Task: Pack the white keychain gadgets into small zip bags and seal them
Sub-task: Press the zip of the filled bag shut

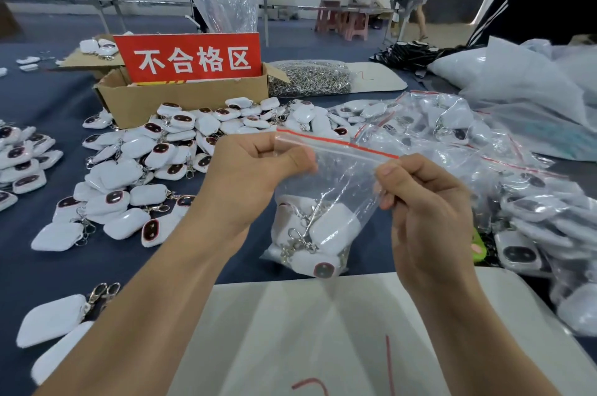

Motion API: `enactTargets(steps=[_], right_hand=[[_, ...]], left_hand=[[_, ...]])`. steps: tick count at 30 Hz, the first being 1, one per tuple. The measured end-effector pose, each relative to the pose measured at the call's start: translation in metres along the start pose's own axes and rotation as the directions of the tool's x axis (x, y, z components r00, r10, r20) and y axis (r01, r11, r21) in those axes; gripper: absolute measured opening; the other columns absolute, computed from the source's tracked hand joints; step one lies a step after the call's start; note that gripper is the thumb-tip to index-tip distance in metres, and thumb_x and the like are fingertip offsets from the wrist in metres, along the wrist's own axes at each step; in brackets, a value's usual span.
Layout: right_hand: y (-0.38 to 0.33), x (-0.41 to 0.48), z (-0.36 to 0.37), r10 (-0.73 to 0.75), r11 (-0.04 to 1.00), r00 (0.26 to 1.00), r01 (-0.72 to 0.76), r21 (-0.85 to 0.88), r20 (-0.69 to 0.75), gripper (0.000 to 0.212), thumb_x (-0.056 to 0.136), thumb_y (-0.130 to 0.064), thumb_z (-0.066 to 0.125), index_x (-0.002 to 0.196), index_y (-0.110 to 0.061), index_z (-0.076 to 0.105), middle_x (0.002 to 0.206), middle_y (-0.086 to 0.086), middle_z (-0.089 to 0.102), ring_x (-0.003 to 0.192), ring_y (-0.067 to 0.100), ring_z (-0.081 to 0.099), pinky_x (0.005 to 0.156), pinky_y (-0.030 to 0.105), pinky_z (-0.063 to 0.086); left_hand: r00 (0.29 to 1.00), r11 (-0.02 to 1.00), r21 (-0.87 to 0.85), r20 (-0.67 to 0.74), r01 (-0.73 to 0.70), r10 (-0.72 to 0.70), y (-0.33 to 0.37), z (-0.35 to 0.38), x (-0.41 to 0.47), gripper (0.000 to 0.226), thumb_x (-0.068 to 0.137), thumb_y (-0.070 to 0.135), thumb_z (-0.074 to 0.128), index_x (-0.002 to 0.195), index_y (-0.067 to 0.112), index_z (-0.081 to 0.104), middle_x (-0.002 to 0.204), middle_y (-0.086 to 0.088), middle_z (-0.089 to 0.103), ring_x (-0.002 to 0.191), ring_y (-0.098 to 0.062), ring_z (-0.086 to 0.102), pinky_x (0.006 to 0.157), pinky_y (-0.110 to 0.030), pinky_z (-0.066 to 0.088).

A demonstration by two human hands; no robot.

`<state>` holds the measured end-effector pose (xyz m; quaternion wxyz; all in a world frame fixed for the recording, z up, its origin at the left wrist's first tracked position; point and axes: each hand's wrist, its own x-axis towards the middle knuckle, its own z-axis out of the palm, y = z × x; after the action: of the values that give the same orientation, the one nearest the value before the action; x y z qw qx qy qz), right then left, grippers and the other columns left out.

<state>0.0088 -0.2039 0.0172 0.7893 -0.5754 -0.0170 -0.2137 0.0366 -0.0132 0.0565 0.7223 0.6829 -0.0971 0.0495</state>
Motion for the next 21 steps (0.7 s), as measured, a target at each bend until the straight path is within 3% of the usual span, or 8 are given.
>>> enactTargets(steps=[5, 8, 11, 14, 17, 21], right_hand=[[0.0033, 0.0001, -0.0002, -0.014, 0.998, 0.999, 0.017, -0.062, 0.048, 0.016, 0.084, -0.015, 0.075, 0.068, -0.015, 0.072, 0.063, 0.004, 0.061, 0.068, 0.021, 0.054, 0.073, 0.031, 0.047], [0.0023, -0.0012, 0.0028, -0.015, 0.999, 0.995, 0.018, -0.037, 0.097, 0.013, 0.085, -0.018, 0.077, 0.074, -0.011, 0.076, 0.072, 0.006, 0.073, 0.074, 0.02, 0.066, 0.075, 0.032, 0.054], [0.0023, -0.0009, 0.0029, 0.016, 0.998, 0.996, -0.011, -0.055, 0.089, 0.018, 0.079, -0.022, 0.079, 0.075, -0.005, 0.075, 0.071, 0.013, 0.067, 0.074, 0.025, 0.06, 0.076, 0.04, 0.049], [0.0038, -0.0013, 0.0018, 0.027, 0.997, 0.997, -0.021, -0.08, 0.074, 0.027, 0.075, -0.025, 0.08, 0.074, 0.001, 0.071, 0.067, 0.028, 0.054, 0.073, 0.027, 0.049, 0.076, 0.043, 0.039], [0.0051, -0.0019, 0.0025, 0.003, 0.992, 0.998, 0.004, -0.126, 0.056, 0.022, 0.073, -0.027, 0.079, 0.071, -0.006, 0.074, 0.065, 0.02, 0.056, 0.069, 0.025, 0.048, 0.071, 0.037, 0.04], [0.0042, -0.003, 0.0038, -0.005, 0.995, 0.999, 0.01, -0.099, 0.053, 0.022, 0.076, -0.025, 0.078, 0.07, -0.005, 0.07, 0.068, 0.014, 0.061, 0.069, 0.024, 0.05, 0.071, 0.036, 0.042]], left_hand=[[1.0, 0.998, -0.055, -0.004, 0.017, -0.018, -0.003, 0.0048, -0.0012, 0.003, 0.078, 0.013, 0.079, 0.075, 0.013, 0.08, 0.074, -0.005, 0.077, 0.068, -0.009, 0.071, 0.067, -0.015, 0.054], [0.999, 0.997, -0.068, -0.002, 0.043, -0.043, -0.0041, 0.0068, -0.0029, 0.014, 0.066, 0.028, 0.08, 0.073, 0.016, 0.082, 0.077, -0.007, 0.077, 0.07, -0.013, 0.072, 0.067, -0.019, 0.056], [0.998, 0.996, -0.066, 0.001, 0.057, -0.057, -0.0061, 0.0065, -0.003, 0.021, 0.066, 0.03, 0.082, 0.078, 0.013, 0.082, 0.082, -0.012, 0.078, 0.074, -0.02, 0.073, 0.068, -0.026, 0.058], [0.998, 0.998, -0.036, -0.003, 0.056, -0.056, -0.0057, 0.0065, -0.0023, 0.006, 0.072, 0.021, 0.082, 0.069, 0.016, 0.081, 0.071, -0.009, 0.075, 0.068, -0.018, 0.069, 0.068, -0.025, 0.057], [0.999, 0.999, 0.014, -0.031, 0.043, -0.042, -0.0061, 0.0065, -0.0011, 0.014, 0.08, 0.007, 0.08, 0.067, 0.014, 0.081, 0.07, -0.012, 0.075, 0.067, -0.019, 0.07, 0.069, -0.025, 0.058], [0.996, 0.996, -0.012, 0.0, 0.088, -0.088, -0.0043, 0.0078, -0.0027, 0.009, 0.079, 0.016, 0.081, 0.079, 0.008, 0.08, 0.083, -0.019, 0.077, 0.076, -0.027, 0.072, 0.073, -0.035, 0.061]])
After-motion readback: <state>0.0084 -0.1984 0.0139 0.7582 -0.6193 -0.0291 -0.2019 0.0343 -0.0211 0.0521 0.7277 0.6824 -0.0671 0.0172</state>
